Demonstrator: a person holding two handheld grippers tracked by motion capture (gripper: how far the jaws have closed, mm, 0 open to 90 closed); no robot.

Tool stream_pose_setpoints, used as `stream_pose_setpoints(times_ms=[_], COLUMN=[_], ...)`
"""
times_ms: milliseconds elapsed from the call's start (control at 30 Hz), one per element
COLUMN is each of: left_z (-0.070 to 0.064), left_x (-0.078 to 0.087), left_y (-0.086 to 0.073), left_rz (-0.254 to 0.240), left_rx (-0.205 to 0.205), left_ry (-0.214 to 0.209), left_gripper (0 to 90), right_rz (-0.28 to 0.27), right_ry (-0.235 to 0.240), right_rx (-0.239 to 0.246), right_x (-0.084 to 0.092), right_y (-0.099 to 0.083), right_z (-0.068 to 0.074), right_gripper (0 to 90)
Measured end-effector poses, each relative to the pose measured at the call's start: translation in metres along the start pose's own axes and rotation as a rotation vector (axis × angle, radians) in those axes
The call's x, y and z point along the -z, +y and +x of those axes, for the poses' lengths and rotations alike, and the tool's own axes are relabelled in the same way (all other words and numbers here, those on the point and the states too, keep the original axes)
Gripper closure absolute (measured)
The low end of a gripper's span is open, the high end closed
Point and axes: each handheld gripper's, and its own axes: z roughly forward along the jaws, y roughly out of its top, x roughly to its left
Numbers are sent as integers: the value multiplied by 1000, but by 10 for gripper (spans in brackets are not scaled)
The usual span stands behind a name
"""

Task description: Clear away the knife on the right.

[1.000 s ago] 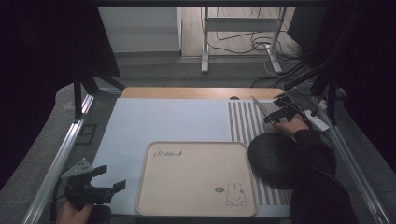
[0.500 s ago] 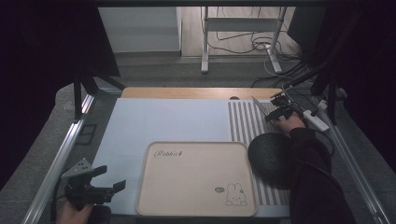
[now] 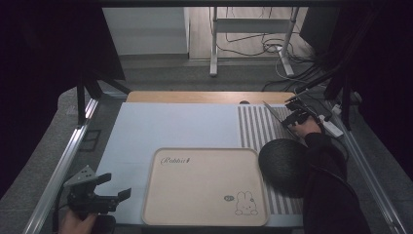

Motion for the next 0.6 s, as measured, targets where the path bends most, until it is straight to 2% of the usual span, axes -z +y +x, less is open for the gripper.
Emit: stream_pose_setpoints(times_ms=[100,133,267,600], left_z=[0,0,0,-1], left_x=[0,0,0,0], left_y=[0,0,0,0], left_rz=[1,1,1,3], left_rx=[-2,-2,-2,-3], left_ry=[2,1,1,2], left_gripper=[28,28,28,28], right_rz=[-14,-20,-47,-86], right_ry=[-25,-12,-9,18], right_rx=[5,-6,-27,-28], right_x=[4,6,15,29], right_y=[-2,-2,-5,-2], right_z=[-3,-5,-9,-5], right_gripper=[802,803,803,803])
